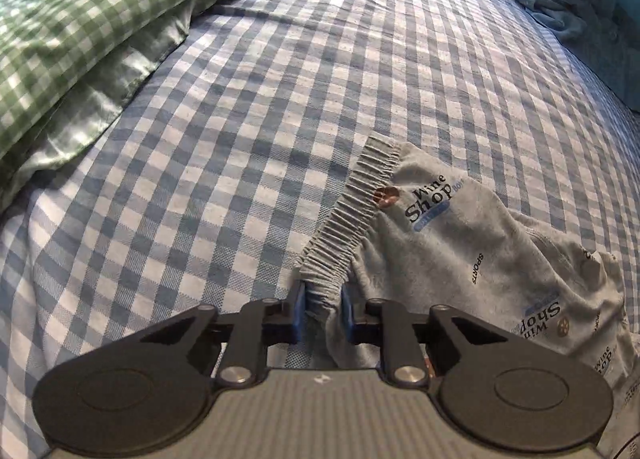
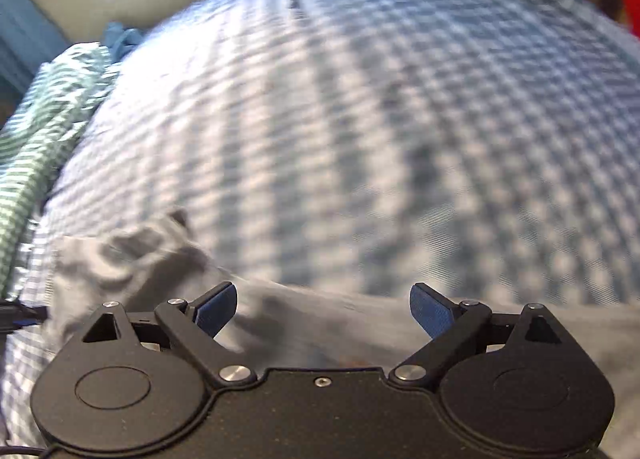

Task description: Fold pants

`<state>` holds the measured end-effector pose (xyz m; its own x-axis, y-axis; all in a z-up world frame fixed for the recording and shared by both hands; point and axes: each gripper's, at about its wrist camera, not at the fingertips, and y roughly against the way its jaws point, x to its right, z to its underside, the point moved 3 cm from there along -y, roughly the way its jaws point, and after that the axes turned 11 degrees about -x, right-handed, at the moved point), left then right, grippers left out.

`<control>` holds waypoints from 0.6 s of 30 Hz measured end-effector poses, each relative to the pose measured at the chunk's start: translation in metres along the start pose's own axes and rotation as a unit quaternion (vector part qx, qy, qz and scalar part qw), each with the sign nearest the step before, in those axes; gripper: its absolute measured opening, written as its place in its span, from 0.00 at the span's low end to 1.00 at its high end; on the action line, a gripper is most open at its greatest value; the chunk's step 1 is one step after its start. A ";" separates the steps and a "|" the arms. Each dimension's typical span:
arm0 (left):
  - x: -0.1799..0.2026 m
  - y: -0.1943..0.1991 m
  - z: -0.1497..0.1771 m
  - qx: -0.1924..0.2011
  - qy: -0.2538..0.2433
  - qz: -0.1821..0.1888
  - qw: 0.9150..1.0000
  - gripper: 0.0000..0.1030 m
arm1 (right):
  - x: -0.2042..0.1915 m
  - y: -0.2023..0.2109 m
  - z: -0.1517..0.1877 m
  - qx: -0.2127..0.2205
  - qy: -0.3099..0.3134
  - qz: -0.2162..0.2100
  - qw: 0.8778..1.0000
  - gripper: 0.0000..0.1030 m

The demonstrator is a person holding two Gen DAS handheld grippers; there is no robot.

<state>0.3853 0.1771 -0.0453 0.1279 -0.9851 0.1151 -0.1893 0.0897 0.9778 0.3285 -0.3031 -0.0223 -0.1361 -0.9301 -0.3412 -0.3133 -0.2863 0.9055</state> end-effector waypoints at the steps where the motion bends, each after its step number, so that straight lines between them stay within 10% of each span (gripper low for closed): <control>1: 0.004 0.005 0.001 0.010 -0.013 -0.010 1.000 0.15 | -0.015 -0.007 -0.008 -0.001 0.011 -0.014 1.000 0.90; 5: 0.017 0.030 0.002 0.060 -0.050 -0.023 0.997 0.14 | -0.063 -0.027 -0.036 0.003 0.053 -0.053 0.997 0.80; 9: 0.019 0.004 -0.001 0.024 -0.068 -0.064 0.995 0.18 | -0.089 -0.049 -0.059 -0.024 0.061 -0.069 0.995 0.67; 15: 0.004 0.015 0.004 0.030 -0.040 -0.041 0.998 0.66 | -0.101 -0.067 -0.061 -0.062 0.090 -0.052 0.993 0.49; 18: 0.012 0.031 0.002 0.072 -0.050 -0.052 0.995 0.73 | -0.099 -0.067 -0.059 -0.065 0.086 -0.063 0.992 0.48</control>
<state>0.3788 0.1675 -0.0142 0.0576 -0.9983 -0.0098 -0.3189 -0.0277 0.9474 0.4184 -0.2052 -0.0337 0.0620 -0.9073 -0.4159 -0.1919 -0.4197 0.8871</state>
